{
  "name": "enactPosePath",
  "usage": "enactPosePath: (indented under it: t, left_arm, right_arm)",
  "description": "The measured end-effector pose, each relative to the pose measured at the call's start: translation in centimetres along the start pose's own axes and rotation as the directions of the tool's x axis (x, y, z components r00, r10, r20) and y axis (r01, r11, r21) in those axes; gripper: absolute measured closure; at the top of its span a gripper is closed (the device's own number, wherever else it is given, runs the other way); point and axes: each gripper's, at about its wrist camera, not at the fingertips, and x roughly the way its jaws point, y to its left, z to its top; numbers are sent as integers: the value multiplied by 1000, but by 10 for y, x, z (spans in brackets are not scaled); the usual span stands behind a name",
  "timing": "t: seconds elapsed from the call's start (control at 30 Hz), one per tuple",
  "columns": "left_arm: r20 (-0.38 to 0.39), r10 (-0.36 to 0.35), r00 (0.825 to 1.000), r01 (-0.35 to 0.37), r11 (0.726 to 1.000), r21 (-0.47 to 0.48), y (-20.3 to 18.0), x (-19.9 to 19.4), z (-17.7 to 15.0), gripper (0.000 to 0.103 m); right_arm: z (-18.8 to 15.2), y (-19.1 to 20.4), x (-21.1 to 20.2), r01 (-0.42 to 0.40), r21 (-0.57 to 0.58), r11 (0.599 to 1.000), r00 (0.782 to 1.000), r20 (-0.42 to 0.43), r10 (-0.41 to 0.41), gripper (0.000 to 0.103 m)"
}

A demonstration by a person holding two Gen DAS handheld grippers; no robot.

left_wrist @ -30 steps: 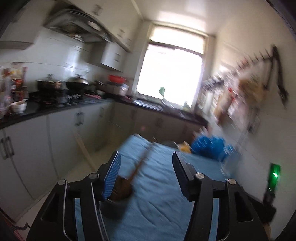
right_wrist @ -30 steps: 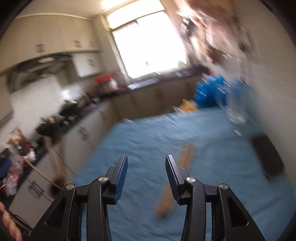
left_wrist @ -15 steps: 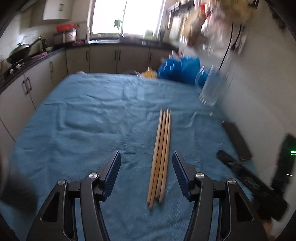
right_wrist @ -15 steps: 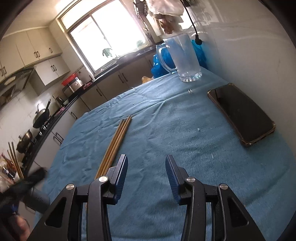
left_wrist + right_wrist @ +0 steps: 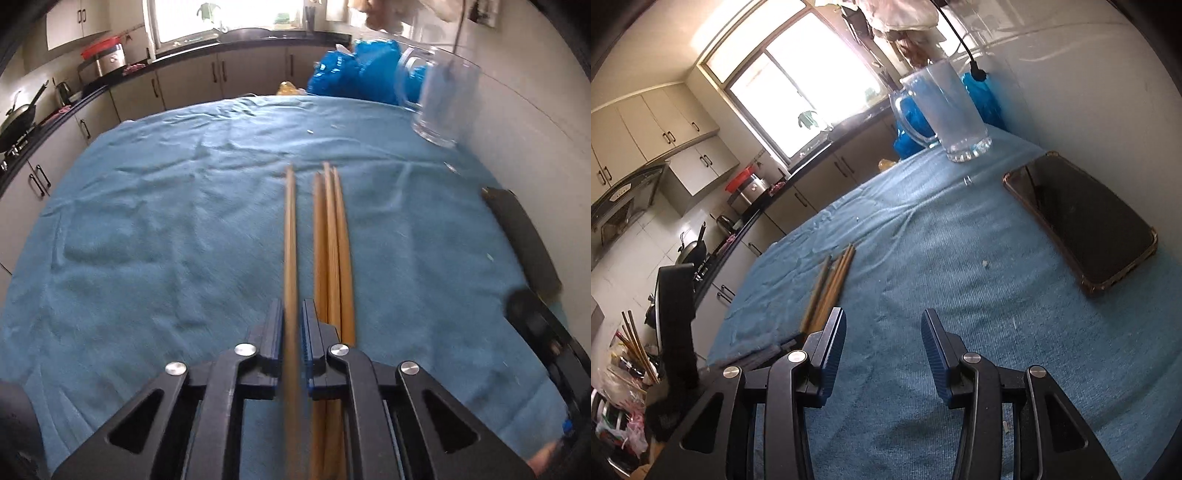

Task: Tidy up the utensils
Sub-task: 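Move both open tools back over the remaining chopsticks, then close the left tool on one chopstick while the right tool grasps another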

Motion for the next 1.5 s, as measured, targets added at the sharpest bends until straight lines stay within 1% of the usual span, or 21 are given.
enactPosePath:
  t: [0.07,0.13,0.2,0.27,0.37,0.47,0.6,0.67,0.73,0.8,0.87,1.03,1.1,1.13,1.17,1.2,1.23,1.3,1.37,1.43,1.5]
  left_arm:
    - [6,2,1000,-1,999,-48,7,-7,-9,96]
    - [1,39,999,-38,994,-102,20,-11,-11,96]
    - [-13,71,997,-72,981,-182,45,-15,-14,96]
    - [-17,67,998,-69,975,-213,63,-19,-18,96]
    - [-7,50,999,-50,982,-182,70,-25,-26,96]
    - [29,62,998,-58,991,-122,68,-30,-36,96]
    - [60,42,997,-34,992,-125,71,-33,-43,96]
    - [74,31,997,-22,993,-118,72,-29,-43,95]
    - [61,17,998,-9,992,-123,75,-28,-41,95]
    - [27,-10,1000,14,988,-151,81,-25,-34,95]
    - [6,-31,999,32,985,-171,84,-19,-25,95]
    - [-24,-26,999,22,991,-130,81,-10,-10,95]
    - [-40,-33,999,27,991,-129,81,-8,-6,95]
    - [-46,-39,998,33,991,-131,82,-8,-5,95]
    - [-49,-49,998,42,989,-139,84,-8,-5,95]
    - [-53,-66,996,57,986,-154,87,-8,-6,96]
    - [-59,-85,995,74,982,-171,91,-10,-10,96]
    - [-72,-121,990,105,975,-195,95,-15,-16,96]
    - [-90,-168,982,145,964,-224,101,-23,-28,96]
    - [-108,-231,967,197,946,-258,108,-34,-47,96]
    - [-122,-296,947,251,924,-290,115,-46,-69,96]
  right_arm:
    - [-2,2,-1,-1,-11,1000,1000,-4,1,57]
    - [-3,1,0,3,-13,1000,1000,-13,-3,57]
    - [-4,1,1,9,-17,1000,1000,-21,-10,57]
    - [-5,2,4,15,-25,1000,999,-39,-16,57]
    - [-7,3,13,2,-24,1000,996,-92,-4,57]
    - [-7,6,14,-10,-33,999,995,-98,6,57]
    - [-7,14,27,-41,-32,999,983,-178,35,57]
    - [-7,27,37,-20,-92,996,978,-207,0,57]
    - [-6,39,47,10,-155,988,972,-230,-46,58]
    - [-2,50,61,81,-230,970,961,-242,-137,65]
    - [5,53,72,132,-259,957,949,-245,-197,74]
    - [23,65,102,189,-297,936,920,-279,-274,75]
    - [29,69,113,223,-319,921,903,-287,-318,77]
    - [33,71,118,237,-331,914,895,-292,-338,83]
    - [35,74,123,254,-348,903,884,-294,-362,91]
    - [36,74,125,266,-360,894,876,-297,-380,93]
    - [37,74,126,275,-368,888,867,-304,-395,94]
    - [38,69,121,279,-341,898,857,-334,-393,95]
    - [31,67,111,270,-336,902,853,-350,-386,95]
    - [18,66,94,262,-349,900,848,-362,-387,95]
    - [2,62,68,243,-349,905,841,-389,-376,95]
